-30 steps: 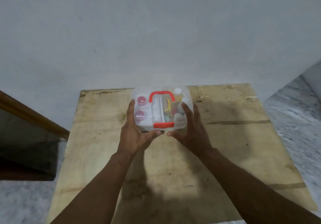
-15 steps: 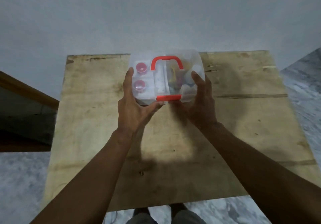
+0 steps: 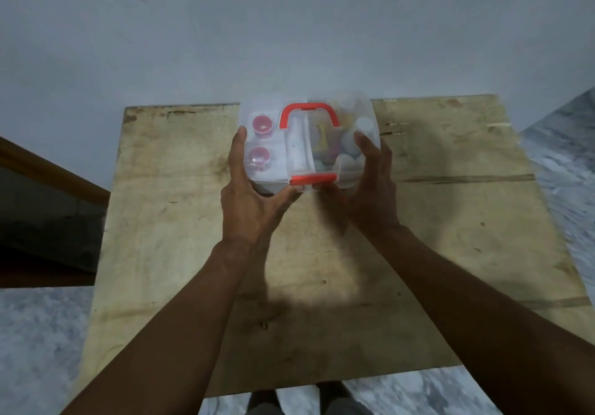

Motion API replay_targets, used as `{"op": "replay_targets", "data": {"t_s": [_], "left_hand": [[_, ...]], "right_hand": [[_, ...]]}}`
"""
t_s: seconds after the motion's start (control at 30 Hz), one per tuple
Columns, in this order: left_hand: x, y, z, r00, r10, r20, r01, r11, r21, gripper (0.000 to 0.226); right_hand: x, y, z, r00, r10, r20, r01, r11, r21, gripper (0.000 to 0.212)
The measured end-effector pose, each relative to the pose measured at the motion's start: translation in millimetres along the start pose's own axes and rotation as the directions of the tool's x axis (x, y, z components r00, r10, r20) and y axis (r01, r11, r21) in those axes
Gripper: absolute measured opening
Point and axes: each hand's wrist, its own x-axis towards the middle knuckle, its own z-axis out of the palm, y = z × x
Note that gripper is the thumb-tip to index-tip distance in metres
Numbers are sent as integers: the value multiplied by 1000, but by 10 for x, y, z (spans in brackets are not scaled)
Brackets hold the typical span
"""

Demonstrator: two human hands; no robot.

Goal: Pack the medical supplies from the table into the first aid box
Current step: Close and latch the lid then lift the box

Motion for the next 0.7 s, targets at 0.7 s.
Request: {"op": "replay_targets", "data": {"t_s": [0.7], "left_hand": [[-90,-234,-89,999,40,0,-38,963,266,108]], "right_hand": [[-86,167,-28,988,-33,152,37,999,-27,80]]}}
